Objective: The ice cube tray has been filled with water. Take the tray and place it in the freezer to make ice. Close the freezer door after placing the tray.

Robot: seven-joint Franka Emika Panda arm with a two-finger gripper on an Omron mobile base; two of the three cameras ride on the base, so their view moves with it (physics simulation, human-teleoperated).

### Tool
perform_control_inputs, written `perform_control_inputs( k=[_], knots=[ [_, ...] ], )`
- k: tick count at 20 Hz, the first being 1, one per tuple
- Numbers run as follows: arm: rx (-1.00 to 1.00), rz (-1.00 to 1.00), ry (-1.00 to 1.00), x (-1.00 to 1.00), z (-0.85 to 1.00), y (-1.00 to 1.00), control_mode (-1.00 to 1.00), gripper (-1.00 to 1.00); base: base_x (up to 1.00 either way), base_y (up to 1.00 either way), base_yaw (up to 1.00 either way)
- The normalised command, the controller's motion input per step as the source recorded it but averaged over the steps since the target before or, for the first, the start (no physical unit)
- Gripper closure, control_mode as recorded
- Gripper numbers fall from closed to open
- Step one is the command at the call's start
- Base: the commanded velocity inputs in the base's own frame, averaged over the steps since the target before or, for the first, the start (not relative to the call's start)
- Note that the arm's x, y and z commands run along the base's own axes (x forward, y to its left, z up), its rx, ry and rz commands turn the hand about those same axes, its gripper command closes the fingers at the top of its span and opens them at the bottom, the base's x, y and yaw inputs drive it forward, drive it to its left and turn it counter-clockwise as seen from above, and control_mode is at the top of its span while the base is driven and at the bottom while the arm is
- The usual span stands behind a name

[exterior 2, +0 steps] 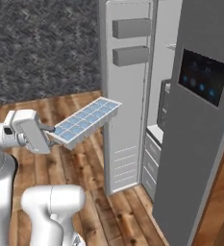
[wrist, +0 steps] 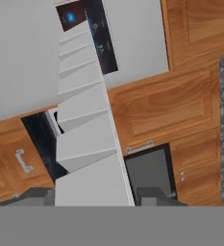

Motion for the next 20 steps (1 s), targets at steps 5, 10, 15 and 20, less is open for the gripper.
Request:
perform_control_inputs(
  k=[5, 10, 15, 20],
  knots=[
    [0.0, 0.0, 0.0, 0.0, 0.0, 0.0, 1.0, 1.0, 0.65, -0.12, 0.0],
    [0.0, 0.0, 0.0, 0.0, 0.0, 0.0, 1.0, 1.0, 0.67, -0.01, -0.03],
    [0.0, 0.0, 0.0, 0.0, 0.0, 0.0, 1.0, 1.0, 0.33, 0.0, -0.08],
    [0.0, 0.0, 0.0, 0.0, 0.0, 0.0, 1.0, 1.0, 0.08, -0.13, -0.12]
  ],
)
